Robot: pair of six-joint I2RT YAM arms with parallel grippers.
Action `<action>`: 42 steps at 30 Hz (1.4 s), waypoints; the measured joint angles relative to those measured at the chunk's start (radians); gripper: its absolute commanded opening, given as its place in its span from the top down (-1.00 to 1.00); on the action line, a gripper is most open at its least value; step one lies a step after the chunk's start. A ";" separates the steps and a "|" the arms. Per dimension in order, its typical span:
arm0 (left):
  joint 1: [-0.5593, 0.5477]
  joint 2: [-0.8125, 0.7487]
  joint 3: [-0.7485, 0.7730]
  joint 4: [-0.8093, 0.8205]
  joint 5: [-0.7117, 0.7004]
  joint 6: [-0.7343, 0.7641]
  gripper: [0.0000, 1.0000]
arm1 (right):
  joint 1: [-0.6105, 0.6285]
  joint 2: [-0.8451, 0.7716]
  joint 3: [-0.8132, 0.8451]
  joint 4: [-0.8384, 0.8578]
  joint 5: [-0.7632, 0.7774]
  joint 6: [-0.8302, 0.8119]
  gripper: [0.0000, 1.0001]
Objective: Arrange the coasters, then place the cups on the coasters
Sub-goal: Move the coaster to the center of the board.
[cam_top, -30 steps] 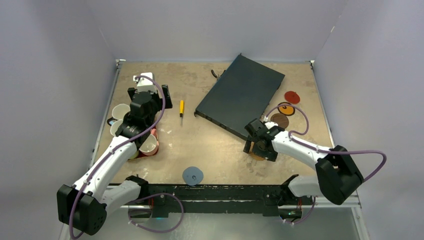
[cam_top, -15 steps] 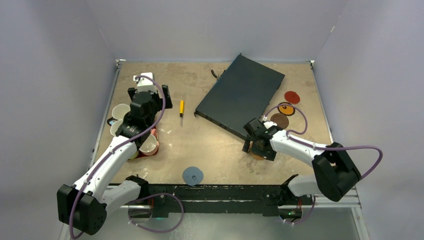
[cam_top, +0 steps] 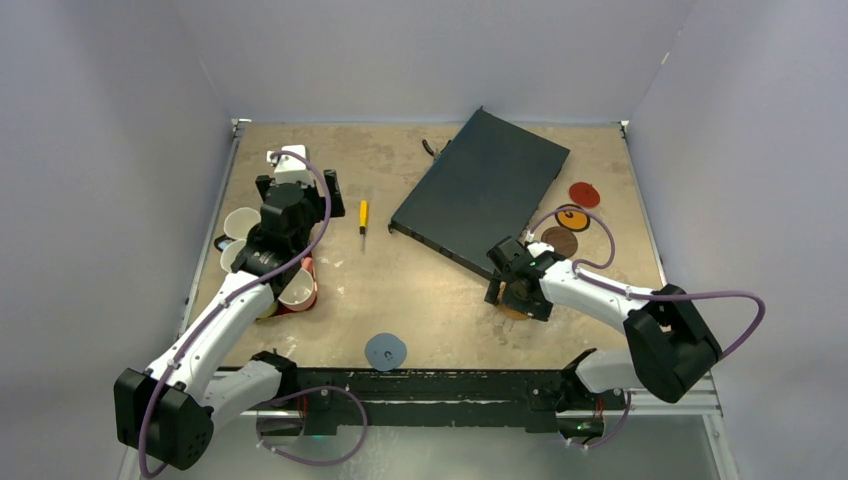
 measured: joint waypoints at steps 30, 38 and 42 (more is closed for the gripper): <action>0.000 0.003 0.000 0.000 0.000 0.000 -0.96 | 0.001 -0.061 -0.035 -0.010 0.013 0.010 -0.96; 0.000 0.008 0.000 0.000 0.000 0.000 -0.96 | 0.001 -0.059 -0.038 0.014 0.013 0.010 -0.96; 0.000 0.010 0.000 0.000 0.000 0.000 -0.96 | 0.001 -0.050 -0.038 0.029 0.013 0.010 -0.95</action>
